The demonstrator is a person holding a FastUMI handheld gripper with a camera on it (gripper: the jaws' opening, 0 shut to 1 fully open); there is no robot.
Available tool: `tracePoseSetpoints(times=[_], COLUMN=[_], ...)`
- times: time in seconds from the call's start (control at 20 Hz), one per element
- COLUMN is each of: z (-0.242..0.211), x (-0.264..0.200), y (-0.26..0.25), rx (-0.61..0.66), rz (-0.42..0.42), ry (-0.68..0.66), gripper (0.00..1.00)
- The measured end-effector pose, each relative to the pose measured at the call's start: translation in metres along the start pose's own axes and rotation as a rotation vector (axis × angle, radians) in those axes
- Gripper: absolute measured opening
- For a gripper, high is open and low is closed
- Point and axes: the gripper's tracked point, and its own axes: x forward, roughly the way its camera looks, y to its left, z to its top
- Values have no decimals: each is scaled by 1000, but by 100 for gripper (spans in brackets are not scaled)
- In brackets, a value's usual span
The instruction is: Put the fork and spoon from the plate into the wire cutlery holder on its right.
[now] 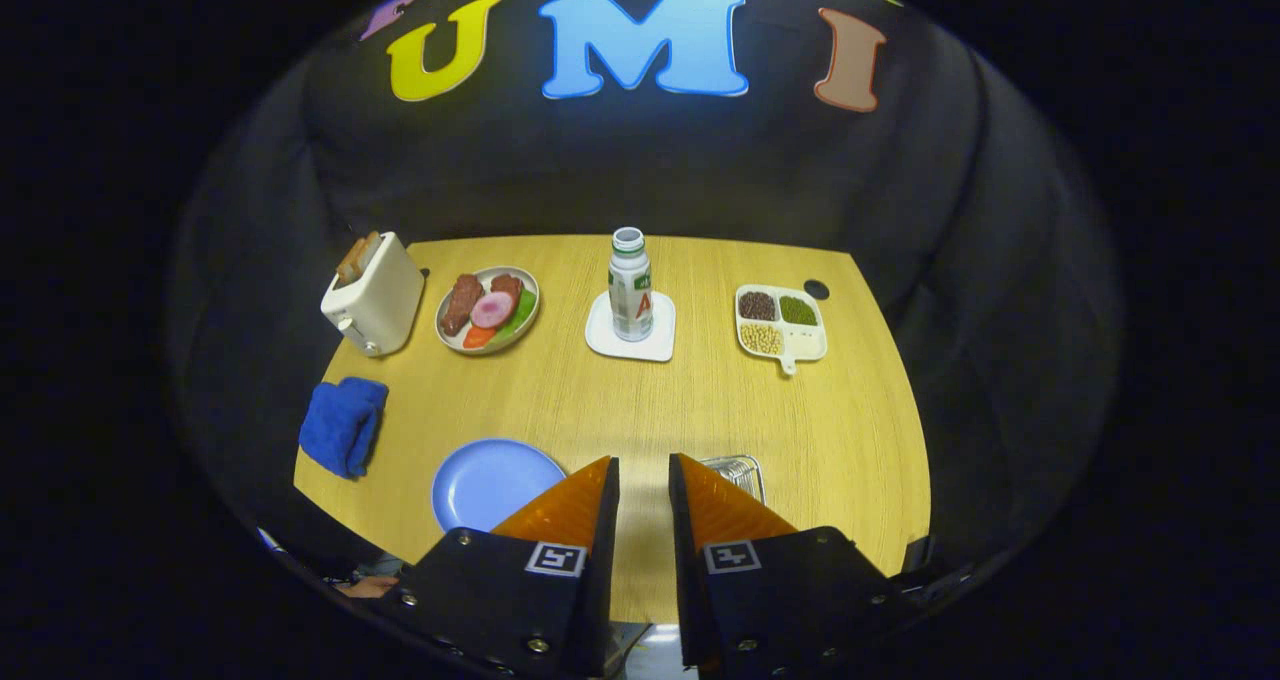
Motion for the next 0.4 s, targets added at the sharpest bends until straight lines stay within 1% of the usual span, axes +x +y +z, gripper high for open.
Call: tracePoseSetpoints(times=[0.05, 0.15, 0.4], z=[8, 25, 48], x=[-5, -12, -32], y=[8, 8, 27], rx=[6, 9, 11], rz=[0, -29, -16], ry=[-63, -184, -322], gripper=[29, 28, 29])
